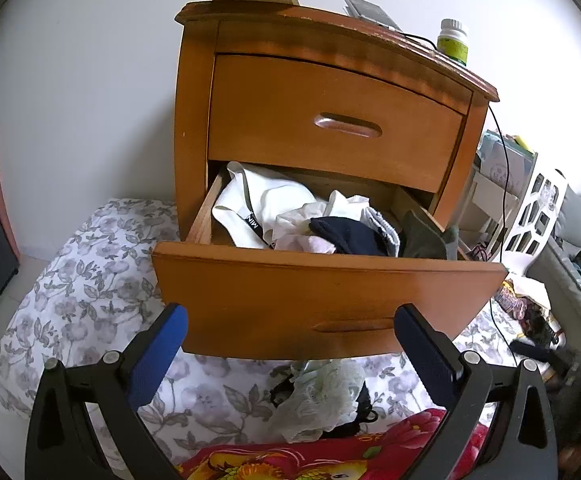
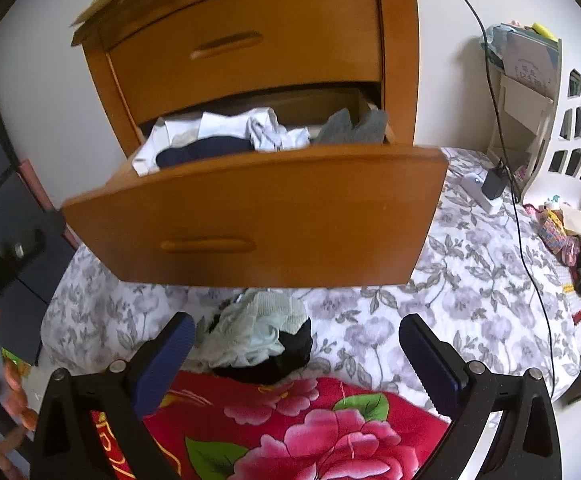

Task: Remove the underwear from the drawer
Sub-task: 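Withdraw the left gripper from the garments on the bedspread, then reach the right gripper into the drawer toward the grey-green cloth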

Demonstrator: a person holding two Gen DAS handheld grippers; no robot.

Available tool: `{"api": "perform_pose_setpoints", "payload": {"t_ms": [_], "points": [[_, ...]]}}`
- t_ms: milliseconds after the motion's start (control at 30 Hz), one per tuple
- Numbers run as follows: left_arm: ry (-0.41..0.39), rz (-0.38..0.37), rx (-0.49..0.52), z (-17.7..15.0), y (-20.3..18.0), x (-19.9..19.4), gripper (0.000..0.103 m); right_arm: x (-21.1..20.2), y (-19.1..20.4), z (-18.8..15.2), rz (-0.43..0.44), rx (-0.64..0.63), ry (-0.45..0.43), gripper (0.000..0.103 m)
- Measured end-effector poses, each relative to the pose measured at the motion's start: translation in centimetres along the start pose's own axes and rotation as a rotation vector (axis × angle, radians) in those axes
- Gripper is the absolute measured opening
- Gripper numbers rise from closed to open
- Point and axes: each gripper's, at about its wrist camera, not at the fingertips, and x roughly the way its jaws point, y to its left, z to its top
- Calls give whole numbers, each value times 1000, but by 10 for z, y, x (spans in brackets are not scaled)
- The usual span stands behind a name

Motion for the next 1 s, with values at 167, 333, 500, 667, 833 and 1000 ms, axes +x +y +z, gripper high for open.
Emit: {"api": "perform_pose_setpoints", "payload": {"t_ms": [167, 333, 500, 667, 833, 1000], "points": [[10, -19, -43, -4, 12, 4, 103, -18, 1, 33, -53, -84, -63, 103], [18, -26, -49, -6, 13, 6, 103, -32, 0, 77, -88, -127, -106, 103], [30, -29, -27, -9, 9, 10, 102, -35, 1, 124, -47, -122, -111, 103], [41, -36, 1, -12, 3, 12, 103, -29, 4, 155, -51, -123, -91, 101], [47, -38, 1, -13, 4, 14, 103, -16, 1, 177, -45, -113, -46, 97], [53, -42, -4, -14, 5, 15, 102, 7, -4, 189, -57, -97, 18, 93]]}}
